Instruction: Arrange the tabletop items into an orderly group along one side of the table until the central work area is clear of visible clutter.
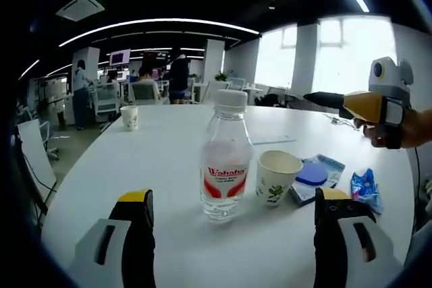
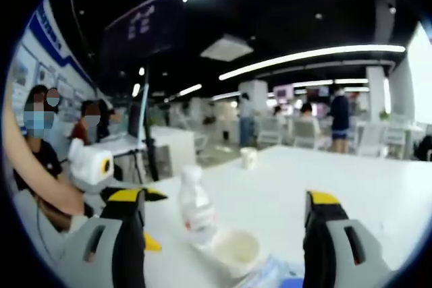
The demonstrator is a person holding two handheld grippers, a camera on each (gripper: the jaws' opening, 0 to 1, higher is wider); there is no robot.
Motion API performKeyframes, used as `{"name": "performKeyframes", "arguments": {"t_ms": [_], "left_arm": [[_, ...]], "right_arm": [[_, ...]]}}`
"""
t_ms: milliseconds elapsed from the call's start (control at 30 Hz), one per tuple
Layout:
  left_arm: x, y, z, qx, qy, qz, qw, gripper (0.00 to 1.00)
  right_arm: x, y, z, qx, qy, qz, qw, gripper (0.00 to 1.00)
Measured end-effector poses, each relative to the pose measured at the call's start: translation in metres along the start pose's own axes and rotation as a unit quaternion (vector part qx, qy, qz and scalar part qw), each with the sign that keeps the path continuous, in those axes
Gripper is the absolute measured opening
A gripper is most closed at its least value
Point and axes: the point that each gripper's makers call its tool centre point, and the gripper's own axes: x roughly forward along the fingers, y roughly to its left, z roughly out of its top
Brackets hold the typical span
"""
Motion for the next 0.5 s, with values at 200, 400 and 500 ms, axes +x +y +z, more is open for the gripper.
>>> {"name": "performKeyframes", "arguments": {"t_ms": [200, 400, 500], "left_arm": [[-0.007, -0.004, 0.004, -0.001, 0.001, -0.001, 1.0, 0.99], [-0.017, -0.01, 0.012, 0.016, 0.003, -0.005, 0.9999, 0.99], [-0.021, -0.01, 0.016, 0.023, 0.004, -0.006, 0.9997, 0.99]], "right_arm": [[-0.016, -0.004, 0.003, 0.005, -0.003, -0.011, 0.9999, 0.99], [-0.034, -0.008, 0.009, 0.005, -0.008, -0.022, 0.9997, 0.99], [-0.044, -0.011, 0.011, 0.003, -0.01, -0.028, 0.9996, 0.99]]}}
